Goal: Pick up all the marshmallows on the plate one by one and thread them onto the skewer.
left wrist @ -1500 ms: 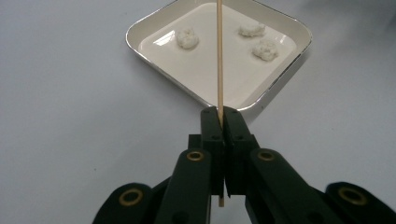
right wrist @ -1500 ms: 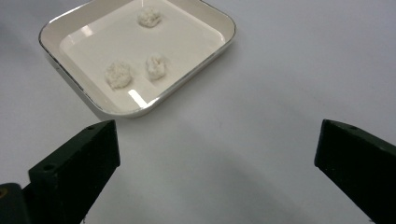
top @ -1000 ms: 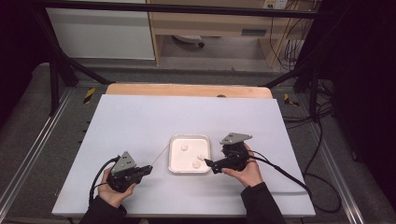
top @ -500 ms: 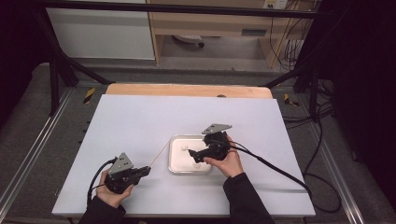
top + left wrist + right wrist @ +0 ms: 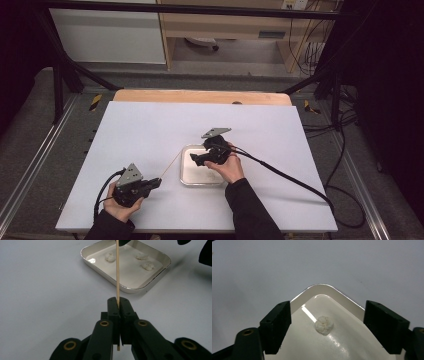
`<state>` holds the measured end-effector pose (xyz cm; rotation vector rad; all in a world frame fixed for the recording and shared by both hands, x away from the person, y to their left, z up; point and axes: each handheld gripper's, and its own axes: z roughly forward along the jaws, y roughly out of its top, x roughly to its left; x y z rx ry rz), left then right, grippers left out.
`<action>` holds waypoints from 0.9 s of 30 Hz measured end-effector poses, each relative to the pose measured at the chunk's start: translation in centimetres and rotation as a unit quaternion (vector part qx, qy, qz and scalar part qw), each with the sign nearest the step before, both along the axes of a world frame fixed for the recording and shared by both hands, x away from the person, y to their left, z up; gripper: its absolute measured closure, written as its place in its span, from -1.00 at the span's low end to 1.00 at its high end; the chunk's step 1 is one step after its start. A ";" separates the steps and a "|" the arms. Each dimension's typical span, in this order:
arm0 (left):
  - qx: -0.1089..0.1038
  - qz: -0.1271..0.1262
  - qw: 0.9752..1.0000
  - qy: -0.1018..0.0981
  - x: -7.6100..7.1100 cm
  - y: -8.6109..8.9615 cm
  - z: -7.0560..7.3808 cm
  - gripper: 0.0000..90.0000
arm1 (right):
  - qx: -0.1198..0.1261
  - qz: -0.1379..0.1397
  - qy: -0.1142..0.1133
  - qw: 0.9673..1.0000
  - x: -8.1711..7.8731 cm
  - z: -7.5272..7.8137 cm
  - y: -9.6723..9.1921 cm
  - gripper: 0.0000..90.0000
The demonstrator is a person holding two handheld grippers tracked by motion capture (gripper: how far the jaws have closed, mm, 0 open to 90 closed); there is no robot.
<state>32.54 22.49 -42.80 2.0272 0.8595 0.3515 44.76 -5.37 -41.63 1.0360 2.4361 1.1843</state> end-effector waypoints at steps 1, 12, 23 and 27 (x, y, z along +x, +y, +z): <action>-0.001 0.000 1.000 0.001 0.0 0.0 0.0 0.97 | 0.001 0.001 0.003 1.000 0.1 -0.2 0.1 -0.41; 0.000 -0.001 1.000 0.003 0.0 -0.2 -0.2 0.97 | -0.019 0.004 0.014 1.000 0.7 -1.7 0.5 0.01; -0.001 0.000 1.000 0.001 0.0 -0.2 -0.2 0.97 | -0.030 0.015 0.028 0.999 0.9 -2.5 0.7 0.29; -0.001 0.000 1.000 0.000 0.0 -0.2 -0.3 0.97 | -0.031 0.020 0.030 0.999 0.9 -2.8 0.8 0.35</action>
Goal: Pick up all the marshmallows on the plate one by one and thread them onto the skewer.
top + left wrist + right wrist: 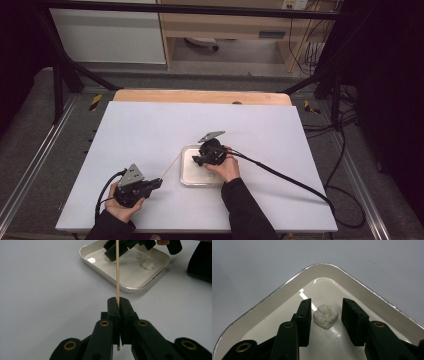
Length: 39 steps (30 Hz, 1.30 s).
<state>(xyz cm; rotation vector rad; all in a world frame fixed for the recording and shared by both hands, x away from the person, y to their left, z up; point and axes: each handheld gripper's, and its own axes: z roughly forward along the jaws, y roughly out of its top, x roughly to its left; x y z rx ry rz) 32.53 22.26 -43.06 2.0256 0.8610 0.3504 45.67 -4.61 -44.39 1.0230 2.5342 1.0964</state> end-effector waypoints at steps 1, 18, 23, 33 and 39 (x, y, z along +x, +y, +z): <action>0.000 0.001 1.000 0.000 0.0 0.0 0.0 0.97 | -0.001 0.000 0.001 1.000 0.0 -0.1 0.0 0.37; 0.000 -0.002 1.000 -0.003 -0.1 -0.3 -0.1 0.97 | 0.016 0.003 -0.015 1.000 -0.5 0.8 -0.3 0.58; -0.001 -0.001 1.000 -0.004 -0.1 -0.4 -0.1 0.97 | 0.035 0.011 -0.021 0.999 -1.0 2.6 -0.9 0.61; -0.002 -0.007 1.000 -0.007 -0.3 -0.7 -0.1 0.97 | 0.065 0.022 -0.026 0.997 -2.4 5.0 -2.5 0.64; -0.004 -0.009 1.000 -0.010 -0.3 -0.9 -0.1 0.97 | 0.101 0.025 -0.027 0.994 -3.3 5.9 -4.1 0.64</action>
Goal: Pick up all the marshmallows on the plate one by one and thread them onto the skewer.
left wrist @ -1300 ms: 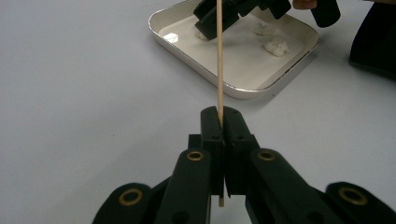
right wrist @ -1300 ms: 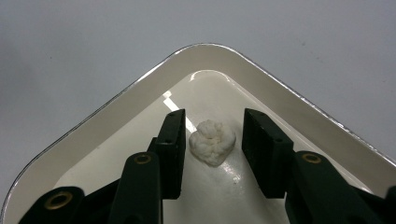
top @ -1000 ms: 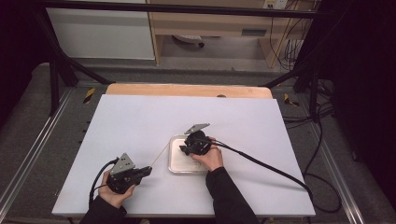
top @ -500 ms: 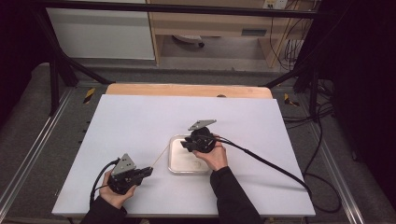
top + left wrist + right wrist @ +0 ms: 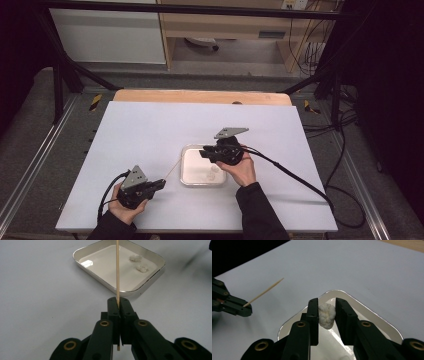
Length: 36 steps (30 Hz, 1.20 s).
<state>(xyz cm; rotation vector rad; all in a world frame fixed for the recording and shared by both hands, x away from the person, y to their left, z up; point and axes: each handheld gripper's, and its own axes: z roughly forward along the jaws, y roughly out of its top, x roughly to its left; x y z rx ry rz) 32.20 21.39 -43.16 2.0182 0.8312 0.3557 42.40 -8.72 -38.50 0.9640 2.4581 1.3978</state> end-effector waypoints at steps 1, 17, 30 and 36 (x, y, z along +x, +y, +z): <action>0.000 0.000 1.000 -0.001 0.0 0.0 0.0 0.97 | 0.010 -0.001 -0.001 1.000 -0.2 0.3 -0.4 0.64; -0.004 -0.005 1.000 -0.010 0.0 -0.6 0.0 0.97 | 0.111 0.013 0.005 0.994 -1.6 2.0 -2.1 0.64; -0.016 -0.011 1.000 -0.025 0.0 -1.4 0.2 0.97 | 0.181 0.011 0.032 0.983 -1.0 1.6 -1.5 0.63; -0.018 -0.015 0.999 -0.032 -0.1 -1.8 0.2 0.97 | 0.197 0.009 0.044 0.979 -0.8 1.3 -1.3 0.63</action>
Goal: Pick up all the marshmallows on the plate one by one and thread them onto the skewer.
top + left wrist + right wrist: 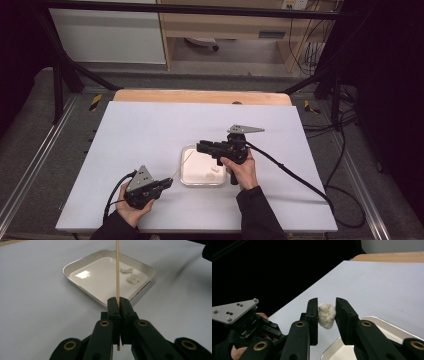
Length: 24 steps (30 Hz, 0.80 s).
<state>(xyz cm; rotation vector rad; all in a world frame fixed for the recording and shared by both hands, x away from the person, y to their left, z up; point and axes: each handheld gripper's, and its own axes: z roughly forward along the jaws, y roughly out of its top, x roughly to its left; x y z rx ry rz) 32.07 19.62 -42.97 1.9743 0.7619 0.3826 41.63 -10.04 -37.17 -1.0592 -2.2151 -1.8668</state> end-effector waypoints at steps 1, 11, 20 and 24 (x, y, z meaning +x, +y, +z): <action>-0.001 -0.001 1.000 0.000 0.0 0.0 0.0 0.97 | 0.001 0.001 0.001 1.000 0.0 -0.1 0.0 0.63; -0.007 -0.003 1.000 -0.008 -0.2 -0.1 0.1 0.97 | 0.022 0.012 0.017 1.000 0.2 -0.2 0.1 0.62; -0.010 -0.004 1.000 -0.012 -0.2 -0.1 0.1 0.97 | 0.030 0.023 0.028 0.999 0.2 -0.5 0.4 0.62; -0.011 -0.005 1.000 -0.017 -0.3 -0.2 0.1 0.97 | 0.033 0.029 0.035 0.998 0.2 -0.7 0.5 0.62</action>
